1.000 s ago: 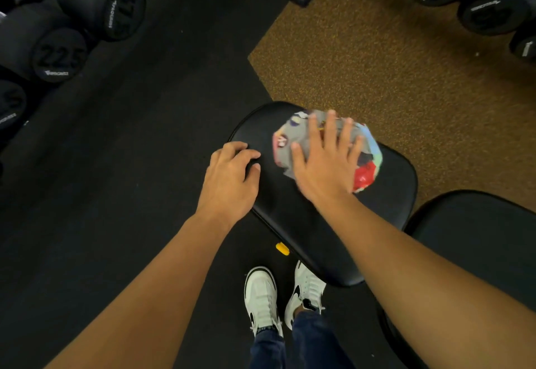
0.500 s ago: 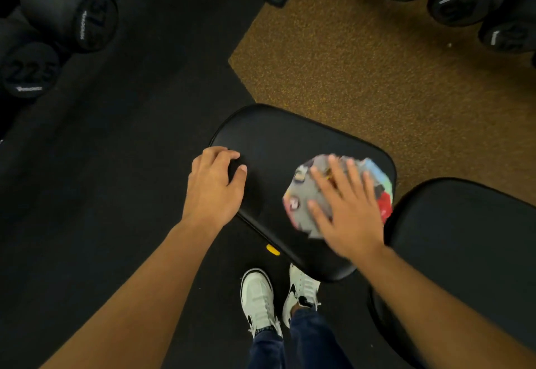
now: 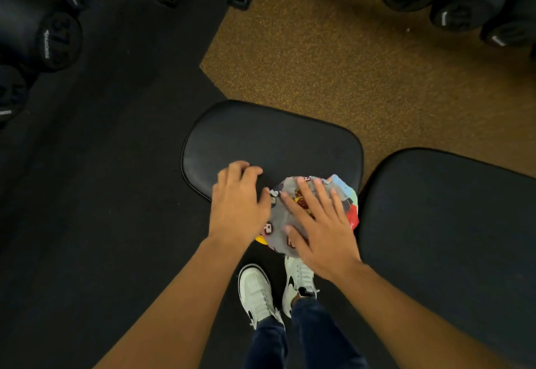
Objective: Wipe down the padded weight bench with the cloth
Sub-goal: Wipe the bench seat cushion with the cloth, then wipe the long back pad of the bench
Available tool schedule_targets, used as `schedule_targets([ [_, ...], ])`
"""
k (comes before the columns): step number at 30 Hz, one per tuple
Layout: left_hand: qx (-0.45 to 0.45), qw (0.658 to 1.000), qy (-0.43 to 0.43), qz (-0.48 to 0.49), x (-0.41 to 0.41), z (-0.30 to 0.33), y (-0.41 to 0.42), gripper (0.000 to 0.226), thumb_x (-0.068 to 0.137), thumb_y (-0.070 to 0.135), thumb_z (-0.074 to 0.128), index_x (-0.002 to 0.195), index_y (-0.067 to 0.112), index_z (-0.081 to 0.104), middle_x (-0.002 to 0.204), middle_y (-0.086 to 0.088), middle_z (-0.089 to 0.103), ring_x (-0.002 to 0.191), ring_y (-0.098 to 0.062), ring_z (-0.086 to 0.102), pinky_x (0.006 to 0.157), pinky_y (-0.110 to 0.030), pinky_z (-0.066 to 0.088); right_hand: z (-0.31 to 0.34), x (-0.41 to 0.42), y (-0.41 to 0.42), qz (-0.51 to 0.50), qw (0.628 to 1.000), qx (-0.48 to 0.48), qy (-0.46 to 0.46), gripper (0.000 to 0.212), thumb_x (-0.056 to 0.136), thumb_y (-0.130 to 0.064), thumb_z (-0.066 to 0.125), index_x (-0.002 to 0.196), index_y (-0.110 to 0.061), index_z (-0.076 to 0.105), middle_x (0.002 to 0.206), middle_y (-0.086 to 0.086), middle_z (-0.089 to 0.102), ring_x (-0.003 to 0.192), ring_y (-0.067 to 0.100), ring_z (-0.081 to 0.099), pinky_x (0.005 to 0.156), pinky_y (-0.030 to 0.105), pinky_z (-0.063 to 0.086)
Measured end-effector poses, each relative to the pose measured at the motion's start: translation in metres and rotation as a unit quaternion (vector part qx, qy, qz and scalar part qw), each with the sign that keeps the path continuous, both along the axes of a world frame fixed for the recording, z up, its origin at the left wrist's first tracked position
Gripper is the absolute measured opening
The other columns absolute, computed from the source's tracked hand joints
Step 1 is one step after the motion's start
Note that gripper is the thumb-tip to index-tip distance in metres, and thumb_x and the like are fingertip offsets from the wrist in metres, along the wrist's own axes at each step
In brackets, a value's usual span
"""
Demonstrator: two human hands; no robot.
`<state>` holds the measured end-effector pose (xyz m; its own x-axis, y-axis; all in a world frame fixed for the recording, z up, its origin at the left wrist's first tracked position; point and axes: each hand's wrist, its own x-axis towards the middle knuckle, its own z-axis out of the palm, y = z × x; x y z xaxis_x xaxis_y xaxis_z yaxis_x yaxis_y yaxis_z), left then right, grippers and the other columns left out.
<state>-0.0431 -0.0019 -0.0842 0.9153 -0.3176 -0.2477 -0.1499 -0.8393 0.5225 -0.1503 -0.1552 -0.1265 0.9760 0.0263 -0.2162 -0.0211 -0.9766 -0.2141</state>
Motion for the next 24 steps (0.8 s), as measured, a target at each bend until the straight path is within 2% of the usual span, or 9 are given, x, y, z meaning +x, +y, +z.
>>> schedule_targets([
  [4,0.013,0.999,0.008,-0.043,-0.032,-0.001,-0.024,0.037,0.088,0.036,0.056,0.123,0.021,0.055,0.122,-0.001,0.044,0.112,-0.022,0.040,0.097,-0.034,0.033,0.005,0.004,-0.035,-0.074,0.997,-0.011,-0.002,0.057,0.096,-0.050,0.029,0.151,-0.035,0.025,0.161,0.004,0.013,0.148,0.025,0.005,0.118,0.048,0.011],
  [6,0.004,0.999,0.024,-0.040,-0.042,-0.002,-0.038,0.037,0.087,0.038,0.058,0.120,0.022,0.056,0.119,-0.001,0.044,0.110,-0.021,0.040,0.097,-0.033,0.034,0.010,0.012,-0.039,-0.106,0.994,-0.013,-0.005,0.057,0.093,-0.050,0.035,0.147,-0.032,0.036,0.156,0.008,0.027,0.145,0.031,0.017,0.115,0.049,0.020],
  [9,-0.005,0.999,0.037,-0.031,-0.050,-0.004,-0.057,0.036,0.087,0.034,0.059,0.120,0.020,0.055,0.118,-0.002,0.045,0.108,-0.021,0.041,0.095,-0.032,0.035,0.015,0.016,-0.034,-0.131,0.991,-0.026,-0.026,0.048,0.087,-0.042,0.054,0.131,-0.023,0.055,0.123,0.013,0.051,0.122,0.034,0.046,0.099,0.052,0.040],
  [12,-0.011,0.999,0.036,-0.016,-0.054,-0.004,-0.071,0.030,0.086,0.023,0.057,0.115,0.016,0.057,0.114,-0.005,0.051,0.105,-0.023,0.045,0.092,-0.034,0.038,0.017,0.016,-0.031,-0.164,0.985,-0.008,-0.046,0.035,0.083,-0.034,0.065,0.115,-0.019,0.060,0.101,0.009,0.051,0.097,0.031,0.052,0.082,0.046,0.044],
  [15,-0.028,0.999,0.039,-0.014,-0.060,-0.002,-0.085,0.026,0.084,0.019,0.060,0.110,0.016,0.059,0.108,-0.005,0.058,0.101,-0.025,0.049,0.090,-0.038,0.040,0.025,0.012,-0.043,-0.164,0.984,0.050,-0.049,0.024,0.086,-0.023,0.063,0.108,-0.017,0.059,0.100,0.009,0.052,0.092,0.032,0.056,0.078,0.043,0.040],
  [17,-0.080,0.995,0.053,0.001,-0.066,0.000,-0.094,0.025,0.081,0.019,0.064,0.105,0.019,0.061,0.102,-0.001,0.060,0.096,-0.020,0.053,0.089,-0.039,0.043,0.036,0.006,-0.056,-0.161,0.982,0.088,-0.044,0.019,0.087,-0.021,0.061,0.105,-0.016,0.057,0.102,0.010,0.052,0.086,0.034,0.058,0.074,0.042,0.040],
  [20,-0.187,0.977,0.091,0.034,-0.081,0.007,-0.118,0.024,0.078,0.013,0.069,0.100,0.021,0.063,0.095,0.005,0.055,0.084,-0.003,0.055,0.083,-0.020,0.046,0.060,-0.008,-0.088,-0.174,0.979,0.105,-0.006,0.019,0.091,-0.026,0.057,0.108,-0.020,0.052,0.109,0.006,0.049,0.087,0.032,0.058,0.068,0.037,0.039],
  [22,-0.222,0.969,0.103,0.046,-0.095,0.012,-0.140,0.026,0.078,0.010,0.071,0.100,0.020,0.063,0.096,0.004,0.054,0.083,-0.003,0.057,0.077,-0.011,0.045,0.074,-0.018,-0.114,-0.171,0.980,0.095,0.028,0.021,0.092,-0.030,0.056,0.111,-0.023,0.050,0.112,0.003,0.046,0.092,0.029,0.058,0.067,0.034,0.037],
  [24,-0.253,0.958,0.114,0.070,-0.106,0.014,-0.160,0.025,0.078,0.008,0.071,0.100,0.019,0.063,0.096,0.003,0.054,0.081,-0.004,0.057,0.074,-0.010,0.045,0.082,-0.024,-0.136,-0.158,0.985,0.057,0.039,0.029,0.090,-0.033,0.059,0.115,-0.025,0.050,0.114,0.002,0.044,0.097,0.028,0.056,0.071,0.035,0.039],
])
